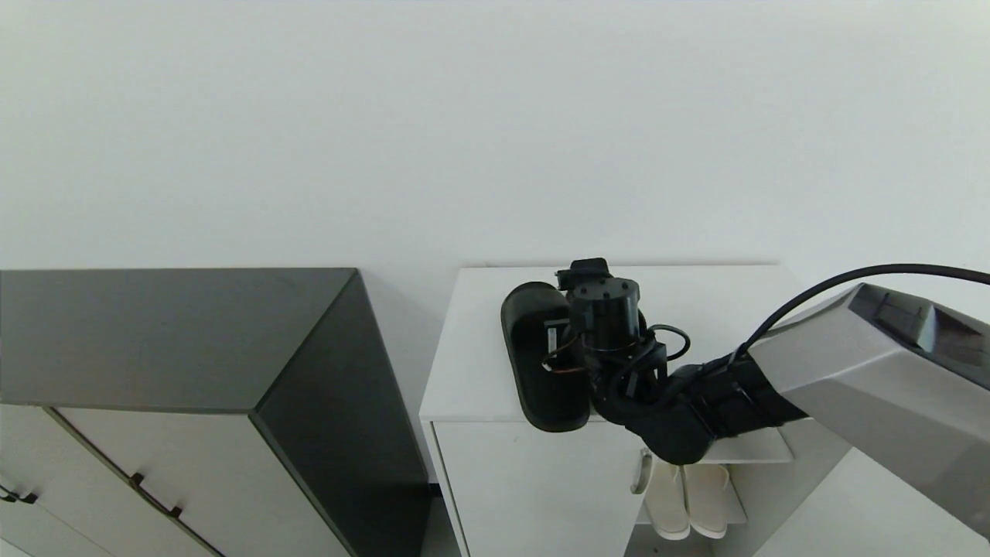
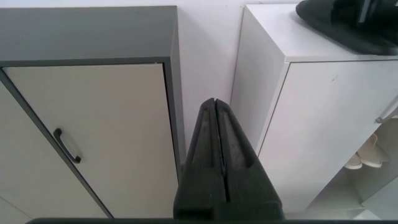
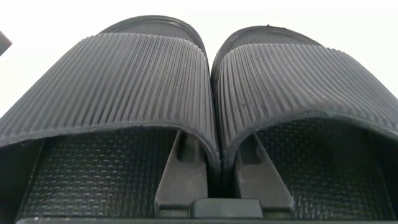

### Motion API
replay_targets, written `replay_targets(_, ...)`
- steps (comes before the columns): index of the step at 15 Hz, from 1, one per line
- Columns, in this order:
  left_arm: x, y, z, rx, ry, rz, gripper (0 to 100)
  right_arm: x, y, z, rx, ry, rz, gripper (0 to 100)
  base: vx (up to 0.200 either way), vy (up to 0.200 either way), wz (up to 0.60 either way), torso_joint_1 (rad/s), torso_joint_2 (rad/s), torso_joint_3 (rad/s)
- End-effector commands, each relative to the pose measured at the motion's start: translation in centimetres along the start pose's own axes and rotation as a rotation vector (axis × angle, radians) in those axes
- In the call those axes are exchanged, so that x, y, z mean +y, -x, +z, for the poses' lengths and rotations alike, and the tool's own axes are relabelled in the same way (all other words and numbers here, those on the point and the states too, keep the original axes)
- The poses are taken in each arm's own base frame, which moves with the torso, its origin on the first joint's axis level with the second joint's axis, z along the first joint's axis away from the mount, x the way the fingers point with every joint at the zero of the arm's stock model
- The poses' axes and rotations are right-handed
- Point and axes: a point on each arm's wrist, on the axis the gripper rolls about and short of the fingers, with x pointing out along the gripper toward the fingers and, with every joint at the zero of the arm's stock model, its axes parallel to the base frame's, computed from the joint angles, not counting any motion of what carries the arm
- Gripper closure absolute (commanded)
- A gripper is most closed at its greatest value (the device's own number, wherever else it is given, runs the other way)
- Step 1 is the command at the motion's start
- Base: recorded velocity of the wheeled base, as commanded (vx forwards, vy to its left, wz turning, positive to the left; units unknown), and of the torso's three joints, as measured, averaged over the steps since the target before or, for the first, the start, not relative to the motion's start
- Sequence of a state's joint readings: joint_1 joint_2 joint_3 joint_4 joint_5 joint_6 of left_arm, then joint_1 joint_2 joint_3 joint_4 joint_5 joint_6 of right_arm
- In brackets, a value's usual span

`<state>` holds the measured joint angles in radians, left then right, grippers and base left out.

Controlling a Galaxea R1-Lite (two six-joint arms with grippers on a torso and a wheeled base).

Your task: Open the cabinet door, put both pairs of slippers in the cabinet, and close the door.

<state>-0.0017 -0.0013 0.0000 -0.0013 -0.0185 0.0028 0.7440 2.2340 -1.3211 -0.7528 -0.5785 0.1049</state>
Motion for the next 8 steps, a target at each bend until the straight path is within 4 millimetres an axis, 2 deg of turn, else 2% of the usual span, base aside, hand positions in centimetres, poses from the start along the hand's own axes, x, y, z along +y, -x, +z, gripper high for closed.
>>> replay_targets(1, 0.0, 0.0, 0.0, 0.001, 0.000, 0.000, 100, -0.5, 4.6, 1.8, -0.024, -0.011, 0.061, 100, 0.000, 0.000, 0.00, 0.000, 0.00, 0.000)
replay_targets(4, 0.0, 0.0, 0.0, 0.001, 0.000, 0.000, 100, -1.4, 9.9, 2.2, -0.030, -0.009, 0.129, 100, 0.000, 0.000, 0.00, 0.000, 0.00, 0.000)
replay_targets(6, 0.0, 0.0, 0.0, 0.001, 0.000, 0.000, 100, -2.8, 12.2, 2.2, -0.015, -0.003, 0.139, 100, 0.000, 0.000, 0.00, 0.000, 0.00, 0.000)
replay_targets(8, 0.0, 0.0, 0.0, 0.001, 0.000, 0.002, 100, -4.0, 13.8, 3.2, -0.031, -0.015, 0.181, 100, 0.000, 0.000, 0.00, 0.000, 0.00, 0.000)
